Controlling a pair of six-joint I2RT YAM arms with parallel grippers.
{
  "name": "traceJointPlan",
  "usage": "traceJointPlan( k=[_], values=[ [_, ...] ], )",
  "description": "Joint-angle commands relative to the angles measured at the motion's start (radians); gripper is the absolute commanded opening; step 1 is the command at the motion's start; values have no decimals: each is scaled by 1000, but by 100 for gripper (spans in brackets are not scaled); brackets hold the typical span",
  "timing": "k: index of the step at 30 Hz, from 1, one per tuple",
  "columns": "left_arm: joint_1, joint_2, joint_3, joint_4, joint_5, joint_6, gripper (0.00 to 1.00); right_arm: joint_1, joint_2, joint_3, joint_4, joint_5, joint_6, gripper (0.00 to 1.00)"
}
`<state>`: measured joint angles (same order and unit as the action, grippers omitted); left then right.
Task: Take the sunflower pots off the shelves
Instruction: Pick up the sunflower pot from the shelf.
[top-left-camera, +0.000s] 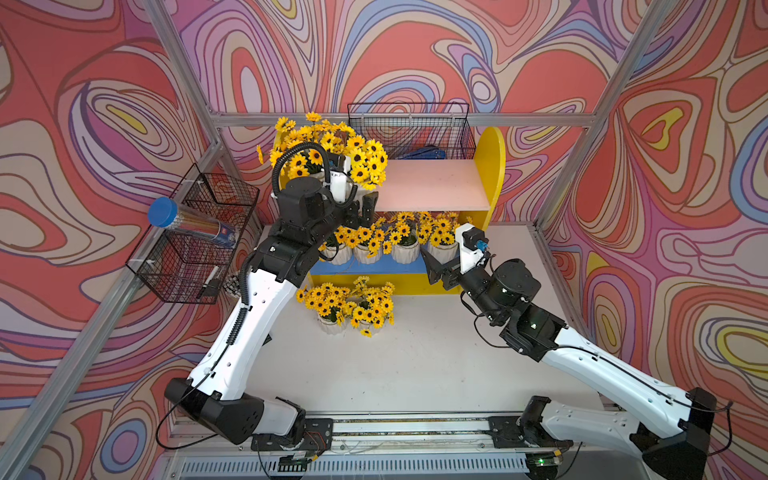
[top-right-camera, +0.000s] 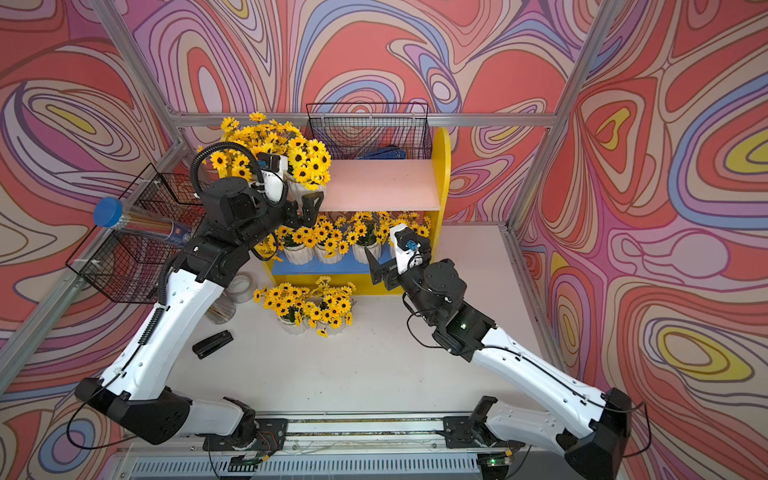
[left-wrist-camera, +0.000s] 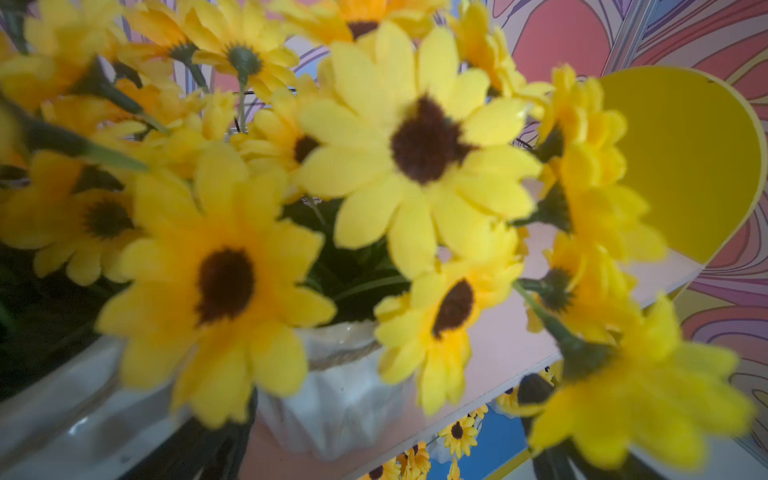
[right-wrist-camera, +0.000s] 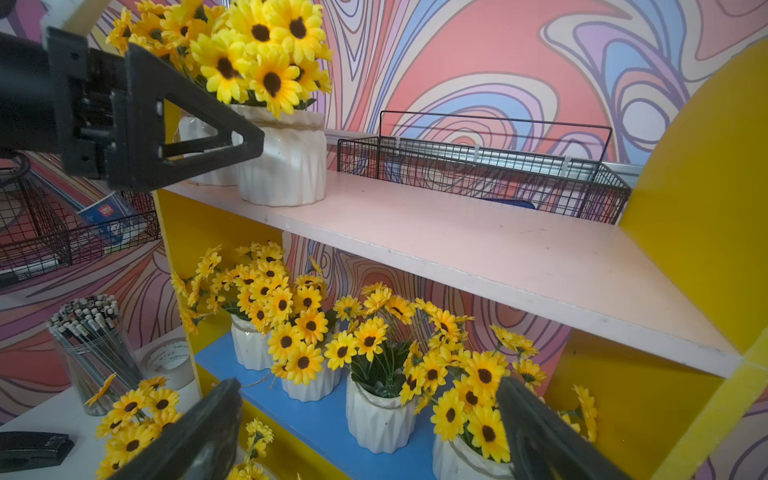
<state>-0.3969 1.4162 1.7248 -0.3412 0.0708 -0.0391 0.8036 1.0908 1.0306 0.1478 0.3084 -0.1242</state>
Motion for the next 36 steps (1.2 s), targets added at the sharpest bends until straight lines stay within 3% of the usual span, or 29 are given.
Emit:
traceJointPlan(
  k=[1,22,36],
  values=[
    [11,29,26,32,10,-12,100,-3,0,-10,-4,-4,10,98],
    [25,99,7,209,-48,-88,100,-2,-2,-4,-4,-23,-4,98],
    [-4,145,45,223,-110,-16,100,-3,6,-26,11,-31,-10,98]
  ],
)
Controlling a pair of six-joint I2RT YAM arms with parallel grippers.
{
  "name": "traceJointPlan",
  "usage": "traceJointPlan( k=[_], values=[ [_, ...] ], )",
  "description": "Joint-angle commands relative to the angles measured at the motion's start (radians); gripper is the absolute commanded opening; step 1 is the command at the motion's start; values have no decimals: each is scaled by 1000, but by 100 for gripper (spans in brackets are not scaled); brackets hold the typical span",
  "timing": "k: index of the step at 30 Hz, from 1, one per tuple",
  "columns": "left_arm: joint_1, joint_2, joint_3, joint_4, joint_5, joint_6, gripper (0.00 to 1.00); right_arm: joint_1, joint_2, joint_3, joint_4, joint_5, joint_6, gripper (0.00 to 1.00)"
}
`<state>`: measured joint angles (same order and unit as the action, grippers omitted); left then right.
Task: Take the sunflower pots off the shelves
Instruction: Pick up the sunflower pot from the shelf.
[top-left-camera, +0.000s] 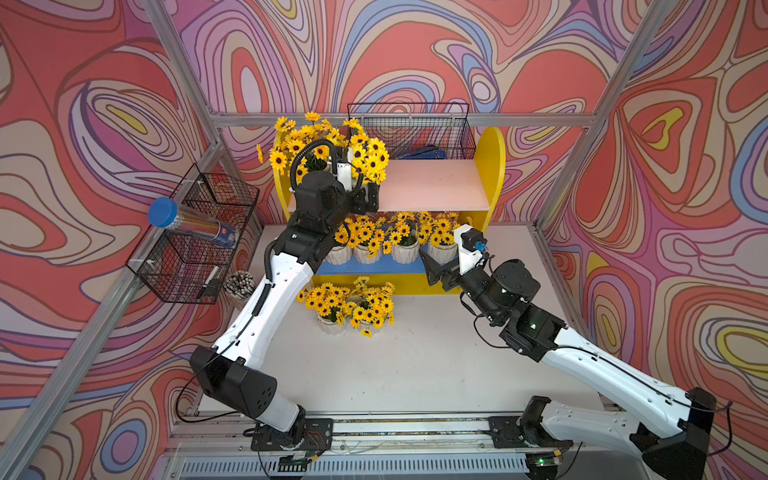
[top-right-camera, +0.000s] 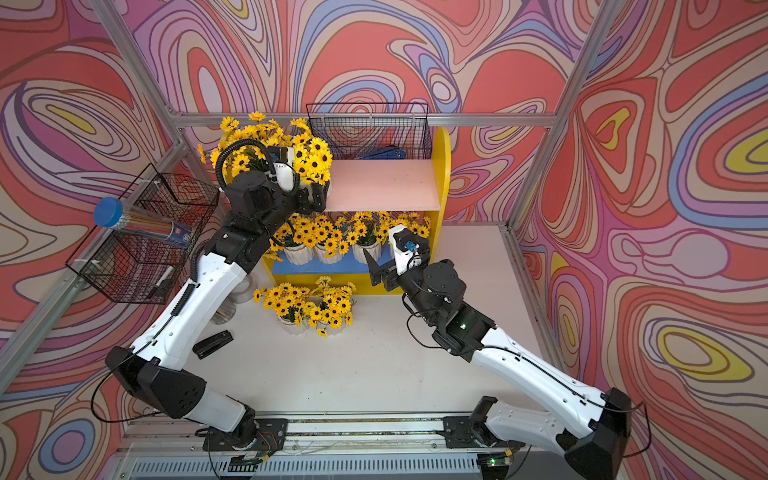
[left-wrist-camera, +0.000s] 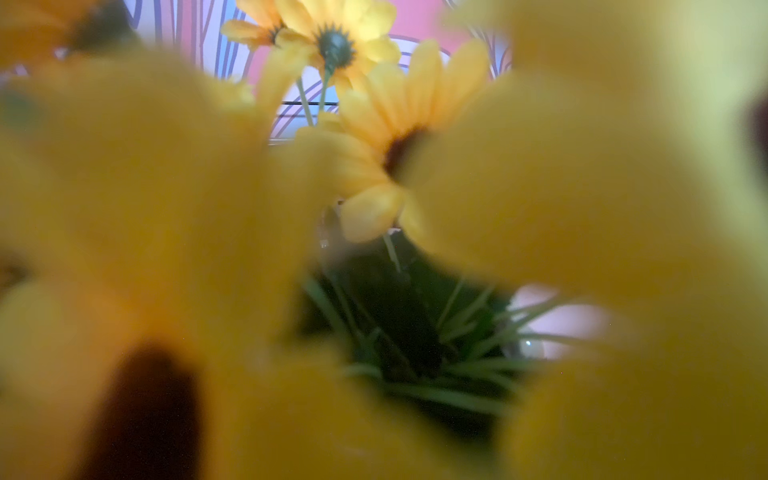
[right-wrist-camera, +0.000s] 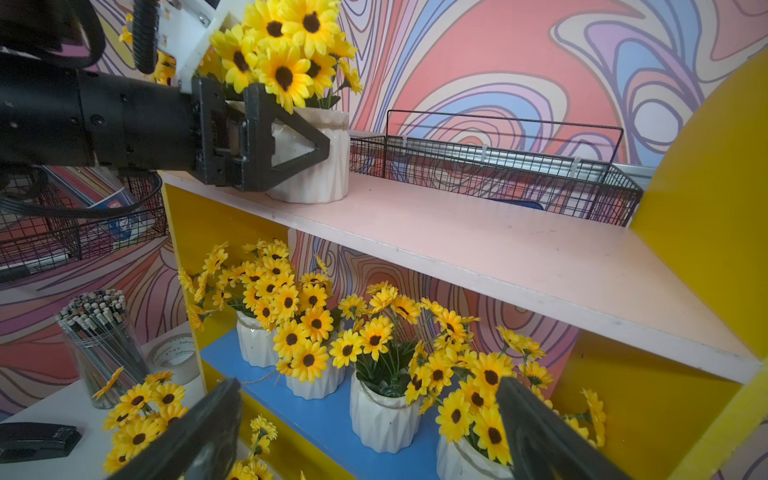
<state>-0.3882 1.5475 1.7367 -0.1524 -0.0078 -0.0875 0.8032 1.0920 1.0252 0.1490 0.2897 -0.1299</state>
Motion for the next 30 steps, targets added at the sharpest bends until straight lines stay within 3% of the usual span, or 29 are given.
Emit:
traceJointPlan(
  k=[1,15,26,30],
  values=[
    [-19,15,40,38,-47,46,100,-3,6,-22,13,-14,-2,98],
    [-67,69,75,102,-227,89,100,-5,6,-26,24,-43,6,98],
    [-73,112,128,78,-265,130,100,-7,-8,-45,26,-56,7,98],
    [-72,123,146,70,-265,146,92,-9,-10,-45,27,-65,6,98]
  ],
)
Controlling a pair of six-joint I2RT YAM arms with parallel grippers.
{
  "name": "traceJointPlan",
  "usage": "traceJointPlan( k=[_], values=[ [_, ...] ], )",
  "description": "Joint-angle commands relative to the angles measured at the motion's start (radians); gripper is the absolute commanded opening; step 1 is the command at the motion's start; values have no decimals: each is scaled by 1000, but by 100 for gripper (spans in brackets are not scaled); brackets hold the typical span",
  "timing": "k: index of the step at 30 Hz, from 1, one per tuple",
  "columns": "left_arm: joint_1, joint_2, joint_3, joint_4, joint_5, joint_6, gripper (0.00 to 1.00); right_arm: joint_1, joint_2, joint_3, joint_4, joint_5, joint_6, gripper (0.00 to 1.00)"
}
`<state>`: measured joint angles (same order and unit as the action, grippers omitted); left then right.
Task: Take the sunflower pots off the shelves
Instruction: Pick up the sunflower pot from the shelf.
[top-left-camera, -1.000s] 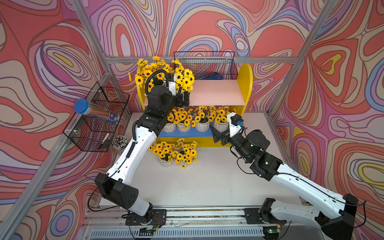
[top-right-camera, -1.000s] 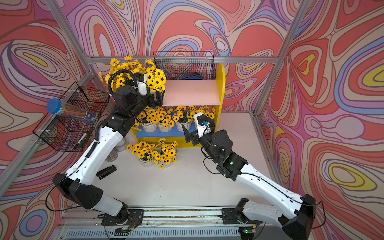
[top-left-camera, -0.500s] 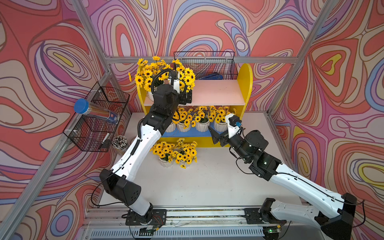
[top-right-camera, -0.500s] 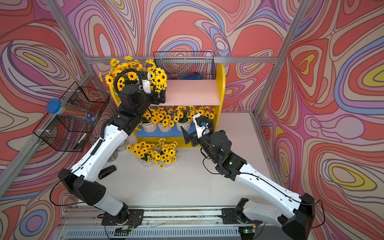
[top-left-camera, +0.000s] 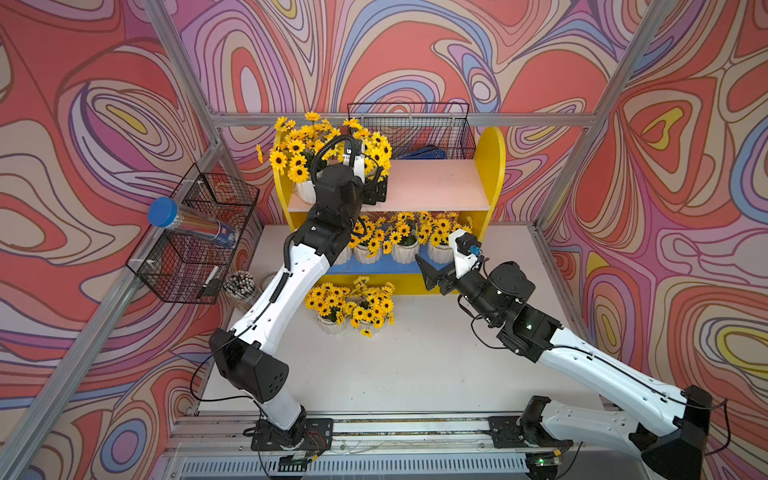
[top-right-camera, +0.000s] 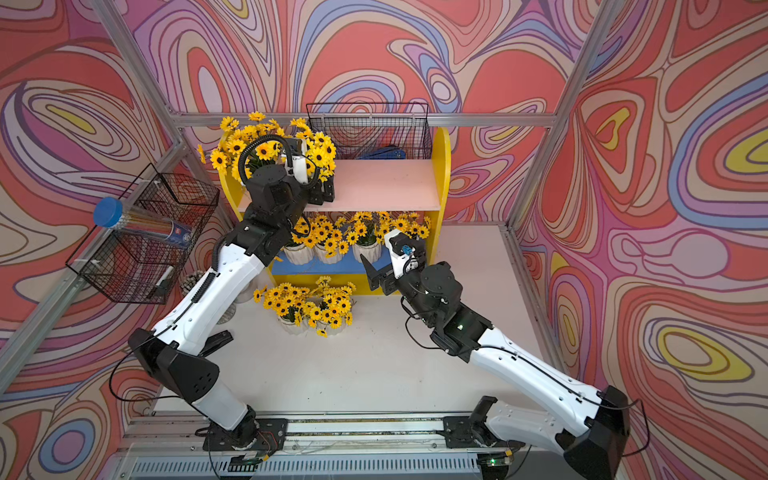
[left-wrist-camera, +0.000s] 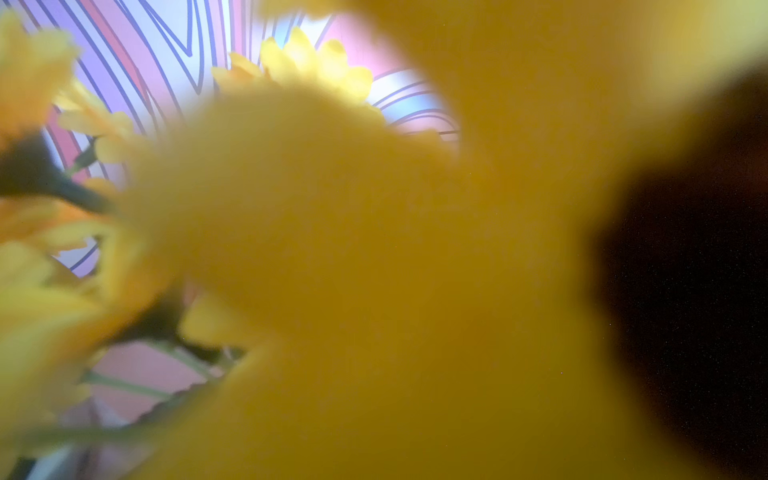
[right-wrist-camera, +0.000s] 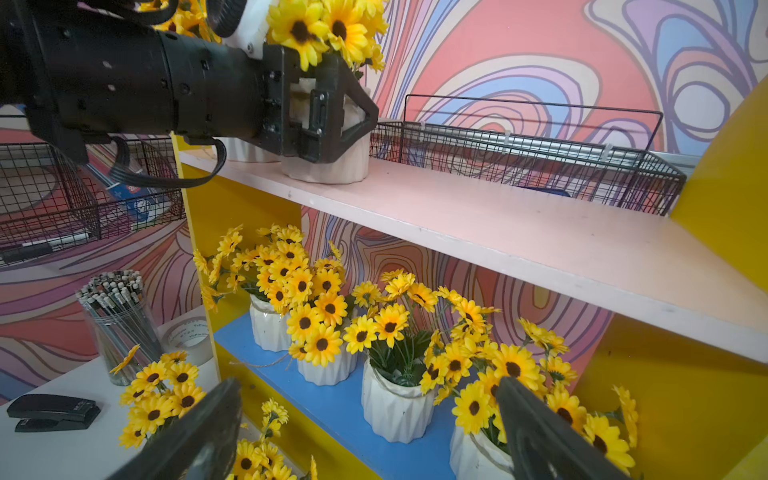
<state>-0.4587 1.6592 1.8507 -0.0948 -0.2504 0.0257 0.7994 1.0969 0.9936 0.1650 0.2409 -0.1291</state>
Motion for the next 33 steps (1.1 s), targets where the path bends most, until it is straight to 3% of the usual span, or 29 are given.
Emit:
traceJointPlan(
  k=[1,12,19,33],
  values=[
    [-2,9,29,15,-15,38,85,-5,-15,-13,11,-16,5,98],
    [-2,-19,-17,33,-4,53,43,-6,-32,-22,13,-18,10,97],
    [-2,-30,-29,20,10,58,0,-5,-41,-28,7,-6,3,97],
    [-5,-67,17,-45,179,53,0,-25,-51,-66,35,74,21,97]
  ],
)
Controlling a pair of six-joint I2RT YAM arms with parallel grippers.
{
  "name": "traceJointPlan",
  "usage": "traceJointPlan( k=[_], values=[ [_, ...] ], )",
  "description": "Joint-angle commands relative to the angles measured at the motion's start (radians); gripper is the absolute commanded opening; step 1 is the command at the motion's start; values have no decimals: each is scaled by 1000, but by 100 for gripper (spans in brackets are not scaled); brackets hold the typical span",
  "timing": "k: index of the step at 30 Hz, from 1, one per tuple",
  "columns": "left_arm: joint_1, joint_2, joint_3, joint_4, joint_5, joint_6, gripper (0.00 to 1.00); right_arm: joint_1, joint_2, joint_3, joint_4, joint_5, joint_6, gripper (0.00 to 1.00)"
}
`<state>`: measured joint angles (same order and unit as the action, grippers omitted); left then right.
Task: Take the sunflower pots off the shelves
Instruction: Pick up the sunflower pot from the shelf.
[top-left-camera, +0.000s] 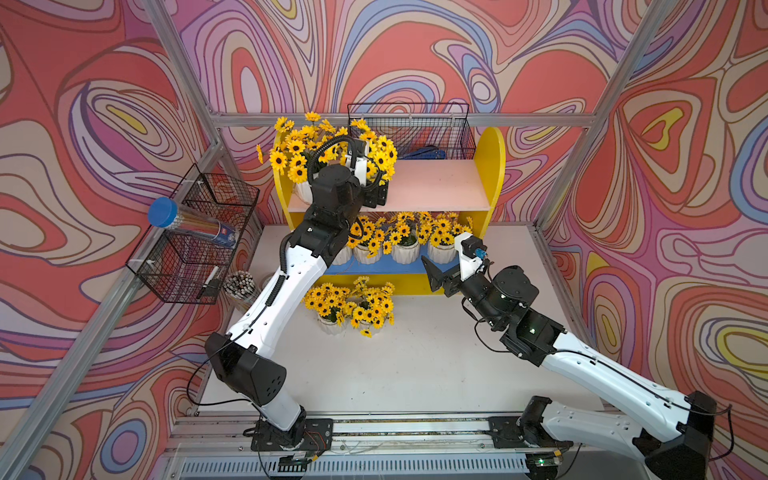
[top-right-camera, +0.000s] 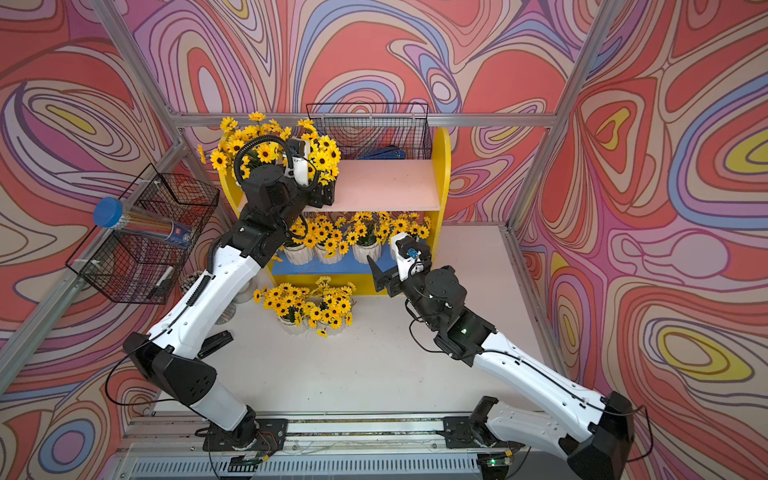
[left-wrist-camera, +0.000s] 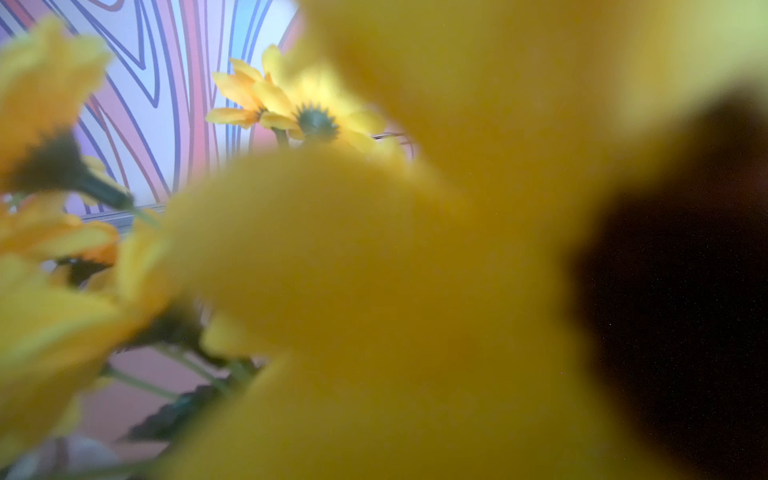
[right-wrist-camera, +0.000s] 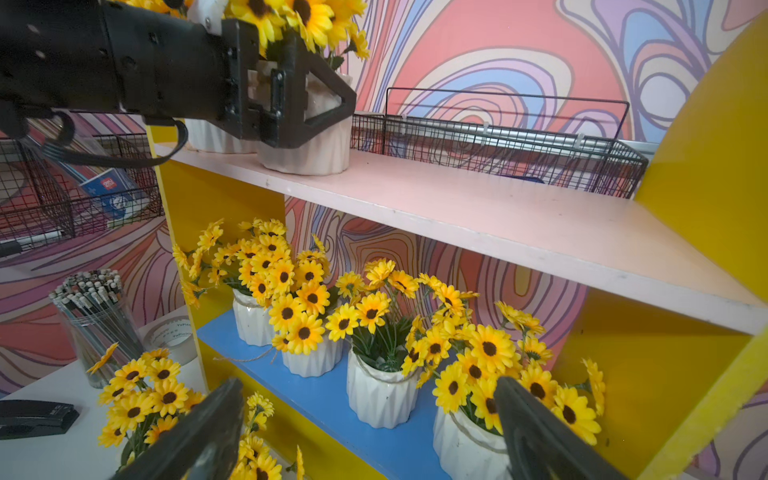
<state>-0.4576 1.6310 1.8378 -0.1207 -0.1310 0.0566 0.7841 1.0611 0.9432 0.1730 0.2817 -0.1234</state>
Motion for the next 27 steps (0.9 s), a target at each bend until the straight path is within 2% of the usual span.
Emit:
traceJointPlan(
  k=[1,14,27],
  values=[
    [-6,-39,33,-25,67,17,0,-12,-16,-19,30,37,17,97],
    [-21,-38,67,-13,137,4,0,-45,-19,-31,46,47,48,97],
    [-86,-50,132,-56,173,18,0,-69,-40,-41,26,60,64,97]
  ],
)
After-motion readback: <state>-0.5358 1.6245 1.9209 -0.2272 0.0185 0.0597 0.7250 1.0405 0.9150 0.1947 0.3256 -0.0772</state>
